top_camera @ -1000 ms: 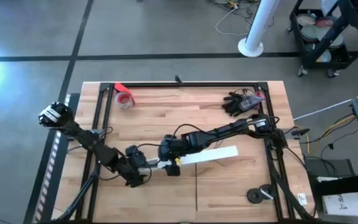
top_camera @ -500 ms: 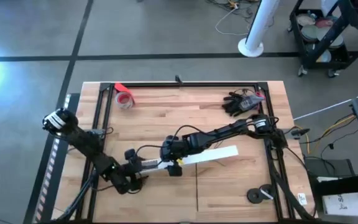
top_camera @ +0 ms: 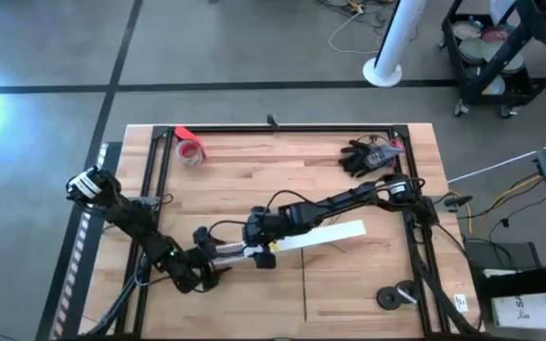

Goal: Ziptie cables
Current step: Close the cable duct

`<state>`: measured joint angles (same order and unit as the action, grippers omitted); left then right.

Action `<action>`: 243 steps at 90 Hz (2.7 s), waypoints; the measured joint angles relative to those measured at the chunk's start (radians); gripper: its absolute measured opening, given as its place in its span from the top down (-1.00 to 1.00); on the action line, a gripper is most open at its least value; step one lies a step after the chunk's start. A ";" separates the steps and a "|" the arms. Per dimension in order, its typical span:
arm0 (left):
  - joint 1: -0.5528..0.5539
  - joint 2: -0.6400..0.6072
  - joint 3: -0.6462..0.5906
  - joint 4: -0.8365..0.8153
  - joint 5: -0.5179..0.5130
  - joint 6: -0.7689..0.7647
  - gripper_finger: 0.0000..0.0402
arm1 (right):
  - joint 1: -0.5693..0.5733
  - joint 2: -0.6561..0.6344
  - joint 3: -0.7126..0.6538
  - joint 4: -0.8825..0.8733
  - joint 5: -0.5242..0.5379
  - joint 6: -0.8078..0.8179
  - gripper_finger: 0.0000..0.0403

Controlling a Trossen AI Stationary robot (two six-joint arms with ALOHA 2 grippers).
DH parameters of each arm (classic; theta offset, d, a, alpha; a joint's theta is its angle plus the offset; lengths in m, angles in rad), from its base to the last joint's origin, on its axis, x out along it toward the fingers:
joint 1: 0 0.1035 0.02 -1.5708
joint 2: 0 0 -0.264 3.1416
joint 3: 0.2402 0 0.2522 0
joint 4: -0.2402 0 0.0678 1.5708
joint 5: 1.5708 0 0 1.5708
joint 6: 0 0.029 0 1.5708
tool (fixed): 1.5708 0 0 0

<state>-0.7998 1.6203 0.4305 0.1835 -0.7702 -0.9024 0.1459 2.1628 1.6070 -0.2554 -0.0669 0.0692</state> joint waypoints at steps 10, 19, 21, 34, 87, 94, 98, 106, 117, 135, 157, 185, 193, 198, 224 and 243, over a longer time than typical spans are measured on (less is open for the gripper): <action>0.000 0.002 -0.001 0.001 -0.009 0.002 -0.93 | 0.000 0.000 0.000 -0.001 0.000 -0.001 -0.76; 0.000 0.002 -0.001 0.000 -0.010 0.002 -0.93 | 0.000 -0.001 0.001 -0.022 -0.005 -0.001 -0.76; 0.000 0.002 -0.001 0.000 -0.010 0.002 -0.93 | 0.000 -0.002 0.004 -0.037 -0.008 -0.002 -0.76; 0.000 0.002 -0.001 0.000 -0.010 0.002 -0.93 | 0.000 -0.020 0.022 -0.112 -0.003 -0.017 -0.76; 0.001 0.002 -0.001 0.001 -0.006 0.003 -0.33 | 0.000 -0.004 0.009 -0.068 0.008 -0.049 -0.76; 0.000 0.002 0.000 0.001 -0.007 0.009 -0.17 | 0.000 -0.003 0.008 -0.065 -0.010 -0.049 -0.76; 0.000 0.002 -0.001 0.002 -0.008 0.010 -0.10 | 0.000 -0.003 0.006 -0.067 -0.016 -0.043 -0.76; 0.000 0.002 -0.001 0.002 -0.015 0.011 -0.03 | 0.003 -0.003 0.004 -0.072 -0.016 -0.041 -0.76; 0.001 0.002 -0.001 0.002 -0.017 0.001 -0.07 | 0.005 0.000 0.002 -0.078 -0.079 -0.035 -0.76; 0.002 0.002 0.000 0.002 -0.013 -0.001 -0.14 | 0.011 0.003 0.000 -0.072 -0.035 -0.028 -0.76; 0.001 0.003 -0.001 0.002 -0.016 0.004 -0.11 | 0.011 0.003 -0.010 -0.032 -0.011 -0.015 -0.76; 0.001 0.003 -0.001 0.003 -0.019 0.006 -0.11 | 0.014 0.003 -0.016 0.001 -0.010 -0.042 -0.38; 0.001 0.003 -0.001 0.003 -0.020 0.006 -0.10 | 0.015 0.003 -0.019 -0.002 -0.010 -0.061 -0.28; 0.001 0.003 -0.001 0.003 -0.020 0.006 -0.11 | 0.016 0.003 -0.020 -0.001 -0.008 -0.069 -0.25; 0.001 0.003 -0.001 0.004 -0.021 0.006 -0.11 | 0.014 0.001 -0.033 0.011 0.013 -0.070 -0.12; 0.001 0.003 -0.001 0.004 -0.022 0.006 -0.12 | 0.016 -0.001 -0.048 0.031 0.015 -0.062 -0.20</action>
<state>-0.7986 1.6238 0.4297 0.1871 -0.7921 -0.8962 0.1616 2.1620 1.5589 -0.2243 -0.0518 0.0069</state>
